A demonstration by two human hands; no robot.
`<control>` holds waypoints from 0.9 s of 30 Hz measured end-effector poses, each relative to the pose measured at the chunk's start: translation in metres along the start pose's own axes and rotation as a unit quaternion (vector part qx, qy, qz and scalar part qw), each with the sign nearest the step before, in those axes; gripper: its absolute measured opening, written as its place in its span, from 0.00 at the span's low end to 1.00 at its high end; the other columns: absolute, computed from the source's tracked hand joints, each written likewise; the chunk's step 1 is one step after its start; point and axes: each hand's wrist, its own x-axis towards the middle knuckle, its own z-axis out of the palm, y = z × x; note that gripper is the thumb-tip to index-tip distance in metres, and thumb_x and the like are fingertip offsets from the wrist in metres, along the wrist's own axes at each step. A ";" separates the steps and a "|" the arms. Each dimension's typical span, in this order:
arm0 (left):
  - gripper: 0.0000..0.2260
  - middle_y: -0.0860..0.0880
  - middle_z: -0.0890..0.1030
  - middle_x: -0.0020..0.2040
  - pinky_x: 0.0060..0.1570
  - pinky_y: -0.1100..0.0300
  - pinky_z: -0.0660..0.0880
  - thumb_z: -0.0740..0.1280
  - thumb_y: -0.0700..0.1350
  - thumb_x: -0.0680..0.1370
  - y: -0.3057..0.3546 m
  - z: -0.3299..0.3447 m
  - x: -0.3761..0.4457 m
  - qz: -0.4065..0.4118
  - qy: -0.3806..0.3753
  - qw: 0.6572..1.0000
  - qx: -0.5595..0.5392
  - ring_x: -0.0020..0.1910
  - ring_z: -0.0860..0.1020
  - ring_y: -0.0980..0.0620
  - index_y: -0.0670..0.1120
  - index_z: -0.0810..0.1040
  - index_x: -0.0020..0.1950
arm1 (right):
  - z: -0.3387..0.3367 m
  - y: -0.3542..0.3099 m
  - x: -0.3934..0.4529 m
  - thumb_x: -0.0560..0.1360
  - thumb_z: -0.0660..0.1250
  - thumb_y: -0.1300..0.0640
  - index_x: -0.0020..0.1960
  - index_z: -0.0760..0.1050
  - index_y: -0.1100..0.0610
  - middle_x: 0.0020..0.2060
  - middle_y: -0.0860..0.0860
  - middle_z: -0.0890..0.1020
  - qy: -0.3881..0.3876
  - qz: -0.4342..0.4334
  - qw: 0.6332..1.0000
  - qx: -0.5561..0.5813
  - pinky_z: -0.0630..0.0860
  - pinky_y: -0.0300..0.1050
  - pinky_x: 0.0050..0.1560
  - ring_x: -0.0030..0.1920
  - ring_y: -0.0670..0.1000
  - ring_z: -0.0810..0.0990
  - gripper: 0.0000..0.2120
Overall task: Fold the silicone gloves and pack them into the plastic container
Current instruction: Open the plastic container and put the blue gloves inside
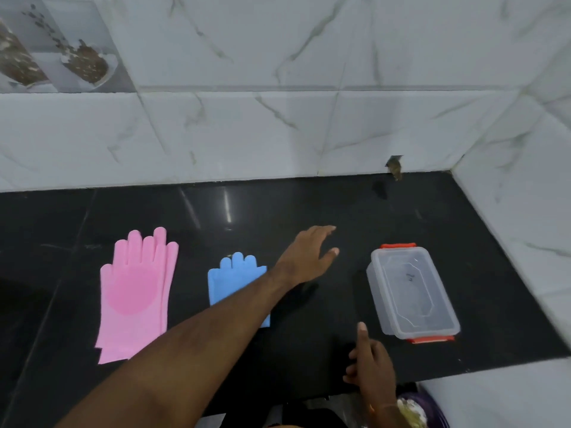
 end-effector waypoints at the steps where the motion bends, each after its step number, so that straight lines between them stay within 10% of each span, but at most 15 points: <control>1: 0.29 0.48 0.74 0.80 0.79 0.49 0.70 0.68 0.54 0.85 0.012 0.012 0.012 -0.001 -0.015 1.000 -0.019 0.79 0.72 0.47 0.48 0.67 0.85 | -0.013 0.002 0.000 0.74 0.63 0.28 0.46 0.79 0.62 0.34 0.58 0.84 0.023 0.007 1.000 0.009 0.81 0.49 0.30 0.29 0.54 0.81 0.35; 11: 0.29 0.46 0.68 0.85 0.81 0.46 0.67 0.60 0.51 0.88 0.080 0.098 0.080 -0.112 -0.150 0.978 -0.089 0.81 0.71 0.45 0.50 0.58 0.89 | -0.088 -0.010 0.043 0.80 0.59 0.31 0.59 0.72 0.51 0.44 0.56 0.84 0.129 -0.014 0.986 0.102 0.83 0.51 0.31 0.33 0.55 0.82 0.24; 14: 0.19 0.46 0.83 0.68 0.59 0.54 0.81 0.61 0.50 0.87 0.077 0.101 0.080 -0.114 -0.123 0.982 -0.082 0.59 0.83 0.52 0.50 0.74 0.78 | -0.097 -0.017 0.061 0.83 0.57 0.35 0.61 0.70 0.49 0.43 0.56 0.85 0.117 -0.029 0.991 0.065 0.80 0.42 0.27 0.33 0.53 0.83 0.19; 19: 0.11 0.53 0.84 0.45 0.40 0.58 0.76 0.63 0.55 0.86 0.047 0.079 0.058 -0.163 -0.029 0.986 -0.038 0.44 0.83 0.53 0.53 0.81 0.50 | -0.100 -0.036 0.086 0.84 0.56 0.36 0.59 0.73 0.46 0.44 0.53 0.85 0.071 -0.082 0.994 0.026 0.83 0.48 0.34 0.37 0.53 0.84 0.16; 27: 0.23 0.57 0.80 0.38 0.45 0.58 0.81 0.53 0.66 0.87 -0.005 0.033 -0.043 -0.286 0.064 0.954 0.064 0.38 0.80 0.58 0.56 0.81 0.46 | -0.052 -0.092 0.135 0.85 0.57 0.39 0.48 0.80 0.46 0.42 0.44 0.86 -0.049 -0.205 0.972 -0.104 0.80 0.45 0.44 0.44 0.43 0.85 0.18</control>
